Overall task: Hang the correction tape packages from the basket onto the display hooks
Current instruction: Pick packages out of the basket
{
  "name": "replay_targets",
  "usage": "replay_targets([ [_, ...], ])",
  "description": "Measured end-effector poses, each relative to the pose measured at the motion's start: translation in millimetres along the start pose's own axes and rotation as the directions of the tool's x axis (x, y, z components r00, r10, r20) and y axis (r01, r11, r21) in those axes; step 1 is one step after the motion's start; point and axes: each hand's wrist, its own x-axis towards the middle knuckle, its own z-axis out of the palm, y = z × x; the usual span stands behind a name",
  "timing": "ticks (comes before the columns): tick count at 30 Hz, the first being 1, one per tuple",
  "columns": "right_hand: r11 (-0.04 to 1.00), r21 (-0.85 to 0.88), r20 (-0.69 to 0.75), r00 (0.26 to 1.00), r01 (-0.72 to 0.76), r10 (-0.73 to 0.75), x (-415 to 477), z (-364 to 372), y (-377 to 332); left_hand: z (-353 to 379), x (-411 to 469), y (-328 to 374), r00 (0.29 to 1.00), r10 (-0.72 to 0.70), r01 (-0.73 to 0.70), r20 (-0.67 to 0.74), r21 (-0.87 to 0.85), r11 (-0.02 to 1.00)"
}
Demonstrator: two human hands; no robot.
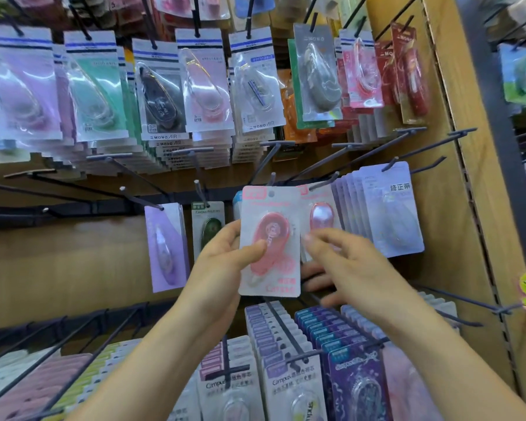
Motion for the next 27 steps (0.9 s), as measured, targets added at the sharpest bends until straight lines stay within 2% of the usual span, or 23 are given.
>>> replay_targets([
  [1,0.99,0.133,0.09,0.995,-0.046,0.034,-4,4,1,2,0,-1,1.0,-0.005,0.005,0.009,-0.033,0.999],
  [3,0.983,0.181,0.117,0.993,-0.017,-0.005,-6,11,8,8,0,-2,0.999,-0.012,0.014,0.033,-0.067,0.998],
  [6,0.981,0.195,0.022,1.0,0.012,-0.017,-4,11,21,15,1,0,1.0,0.022,-0.022,0.021,0.008,1.0],
  [11,0.994,0.098,-0.045,0.998,0.041,-0.037,-3,4,37,27,18,14,0.97,0.232,-0.208,-0.073,0.246,0.947],
  [16,0.989,0.141,-0.215,0.976,0.048,-0.017,-3,-8,46,58,29,32,0.942,0.333,-0.323,0.05,0.409,0.853],
  [19,0.981,0.177,-0.297,0.955,0.078,-0.022,-4,-11,49,79,39,33,0.949,0.311,-0.307,0.055,0.391,0.868],
  [22,0.975,0.205,-0.306,0.952,0.086,-0.02,-2,-12,48,94,51,26,0.967,0.254,-0.236,-0.017,0.324,0.916],
  [27,0.973,0.207,-0.326,0.945,0.098,-0.026,1,-18,41,101,71,21,0.949,0.285,-0.234,-0.136,0.303,0.924],
])
